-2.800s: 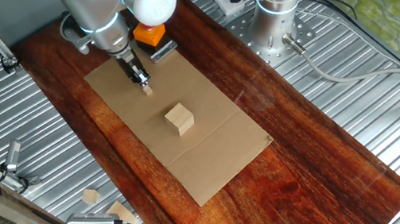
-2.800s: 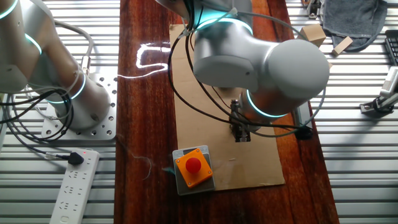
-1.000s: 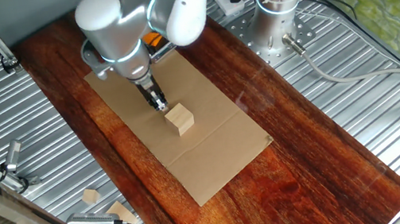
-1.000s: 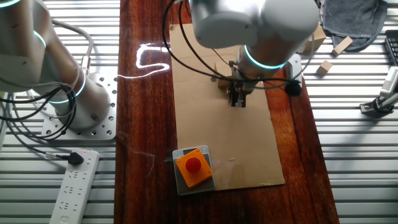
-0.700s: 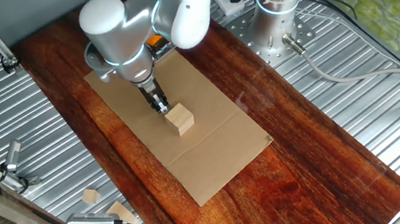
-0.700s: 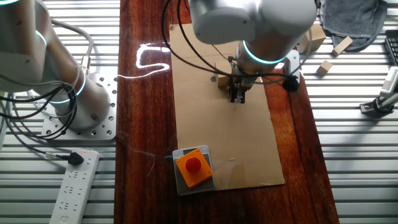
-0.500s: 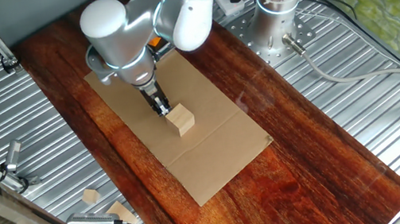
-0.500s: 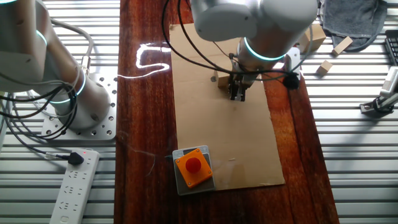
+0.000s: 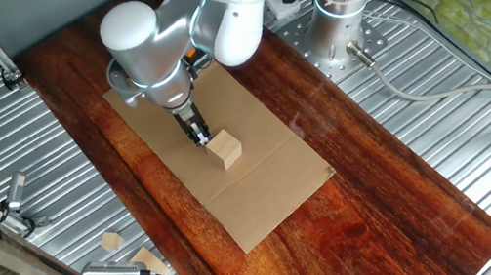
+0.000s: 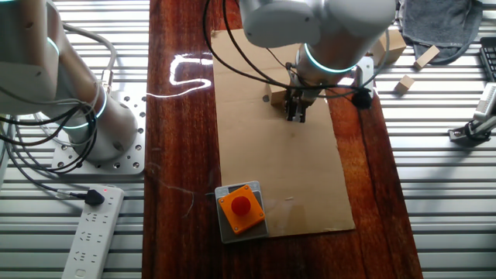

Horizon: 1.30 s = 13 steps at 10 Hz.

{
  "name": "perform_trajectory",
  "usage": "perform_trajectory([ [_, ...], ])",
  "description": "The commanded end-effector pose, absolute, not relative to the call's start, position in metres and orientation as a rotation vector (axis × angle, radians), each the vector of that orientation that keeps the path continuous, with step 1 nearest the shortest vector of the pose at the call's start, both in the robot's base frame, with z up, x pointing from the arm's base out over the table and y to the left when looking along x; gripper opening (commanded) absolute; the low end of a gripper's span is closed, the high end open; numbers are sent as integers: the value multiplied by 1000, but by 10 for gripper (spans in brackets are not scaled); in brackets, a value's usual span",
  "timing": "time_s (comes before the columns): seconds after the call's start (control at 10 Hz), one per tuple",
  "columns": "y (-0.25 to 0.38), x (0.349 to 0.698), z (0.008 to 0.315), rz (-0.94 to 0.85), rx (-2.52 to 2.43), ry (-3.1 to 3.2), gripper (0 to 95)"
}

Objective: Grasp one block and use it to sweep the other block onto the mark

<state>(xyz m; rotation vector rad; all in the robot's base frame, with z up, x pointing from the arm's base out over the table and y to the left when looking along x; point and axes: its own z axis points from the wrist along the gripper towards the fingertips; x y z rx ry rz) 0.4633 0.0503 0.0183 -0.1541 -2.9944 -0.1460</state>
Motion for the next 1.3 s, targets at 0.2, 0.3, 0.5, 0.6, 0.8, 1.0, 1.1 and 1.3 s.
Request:
perform_trajectory([
  [0.2,51,463,19,-135,-131,-2999,0],
  [0.3,51,463,19,-131,-122,-3002,0],
  [0.5,51,463,19,-124,-82,-3004,0],
  [0.6,50,463,19,-109,-64,-3004,0],
  [0.8,50,463,20,-76,-14,-3012,0],
  [1.0,50,463,20,-68,0,-3016,0],
  [1.1,50,463,21,-66,2,-3019,0],
  [1.3,50,463,21,-64,13,-3024,0],
])
